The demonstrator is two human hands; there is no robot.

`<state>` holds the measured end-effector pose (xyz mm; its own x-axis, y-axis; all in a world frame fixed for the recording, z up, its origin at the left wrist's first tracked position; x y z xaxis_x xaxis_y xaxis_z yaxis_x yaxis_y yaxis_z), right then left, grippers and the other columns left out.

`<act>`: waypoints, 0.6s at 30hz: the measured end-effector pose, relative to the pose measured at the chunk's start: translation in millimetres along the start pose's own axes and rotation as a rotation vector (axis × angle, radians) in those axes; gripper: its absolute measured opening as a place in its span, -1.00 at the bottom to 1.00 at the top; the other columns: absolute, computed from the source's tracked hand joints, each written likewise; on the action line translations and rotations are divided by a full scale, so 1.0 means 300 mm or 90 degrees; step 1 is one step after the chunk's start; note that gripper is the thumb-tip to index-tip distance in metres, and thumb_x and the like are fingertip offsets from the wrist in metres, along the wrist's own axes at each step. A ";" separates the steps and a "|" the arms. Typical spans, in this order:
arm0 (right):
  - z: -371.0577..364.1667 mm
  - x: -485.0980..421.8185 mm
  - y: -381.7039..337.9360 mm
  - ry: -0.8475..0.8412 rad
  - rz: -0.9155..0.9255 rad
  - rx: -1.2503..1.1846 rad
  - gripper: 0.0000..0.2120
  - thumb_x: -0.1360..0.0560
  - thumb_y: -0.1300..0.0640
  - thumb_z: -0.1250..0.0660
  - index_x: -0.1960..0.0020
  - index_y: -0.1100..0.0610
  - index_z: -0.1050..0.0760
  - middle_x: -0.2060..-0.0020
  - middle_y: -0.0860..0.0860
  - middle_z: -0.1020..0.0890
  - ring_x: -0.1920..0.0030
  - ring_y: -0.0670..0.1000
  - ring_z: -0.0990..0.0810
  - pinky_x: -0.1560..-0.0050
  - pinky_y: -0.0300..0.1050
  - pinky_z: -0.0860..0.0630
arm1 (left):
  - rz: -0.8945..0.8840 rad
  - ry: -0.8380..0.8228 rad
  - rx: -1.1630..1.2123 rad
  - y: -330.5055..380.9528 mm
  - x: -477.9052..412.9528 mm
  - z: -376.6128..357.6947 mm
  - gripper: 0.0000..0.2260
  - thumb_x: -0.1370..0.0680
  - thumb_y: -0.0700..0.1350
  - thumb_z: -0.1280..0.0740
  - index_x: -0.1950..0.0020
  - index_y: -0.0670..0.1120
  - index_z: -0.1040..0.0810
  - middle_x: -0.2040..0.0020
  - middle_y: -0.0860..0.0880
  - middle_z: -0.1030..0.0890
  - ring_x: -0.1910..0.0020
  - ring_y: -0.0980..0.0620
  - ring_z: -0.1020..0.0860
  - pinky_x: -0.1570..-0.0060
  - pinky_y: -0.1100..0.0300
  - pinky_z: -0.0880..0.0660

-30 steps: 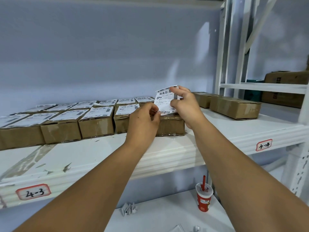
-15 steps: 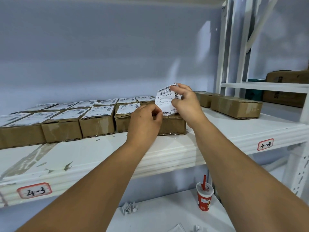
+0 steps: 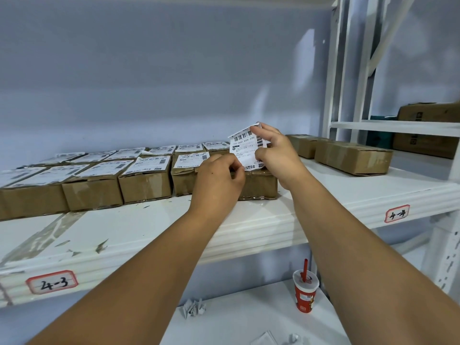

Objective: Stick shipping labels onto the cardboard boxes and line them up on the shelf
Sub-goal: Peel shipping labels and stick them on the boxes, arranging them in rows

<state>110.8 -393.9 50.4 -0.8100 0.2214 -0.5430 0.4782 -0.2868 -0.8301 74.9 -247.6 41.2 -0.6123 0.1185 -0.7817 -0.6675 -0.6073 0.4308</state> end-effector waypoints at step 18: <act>0.002 0.009 0.004 0.034 -0.012 0.151 -0.63 -0.42 0.30 -0.24 -0.19 0.15 -0.58 -0.40 -0.03 -0.33 -0.28 -0.04 -0.45 -0.29 -0.03 -0.43 | -0.066 0.008 -0.089 0.028 0.020 0.006 -0.87 -0.50 -0.16 -0.27 0.22 -0.17 -0.53 0.13 -0.08 -0.60 0.13 -0.13 -0.53 0.18 0.05 -0.45</act>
<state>109.0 -394.3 48.2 -0.7960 0.2766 -0.5384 0.3646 -0.4909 -0.7913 64.8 -250.6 41.1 -0.5373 0.1770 -0.8246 -0.6610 -0.6957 0.2814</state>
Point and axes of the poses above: each hand's wrist, its own x-axis away from the middle knuckle, its own z-axis out of the back of the hand, y = z × x, the point moved 6 cm from there along -x, towards the middle knuckle
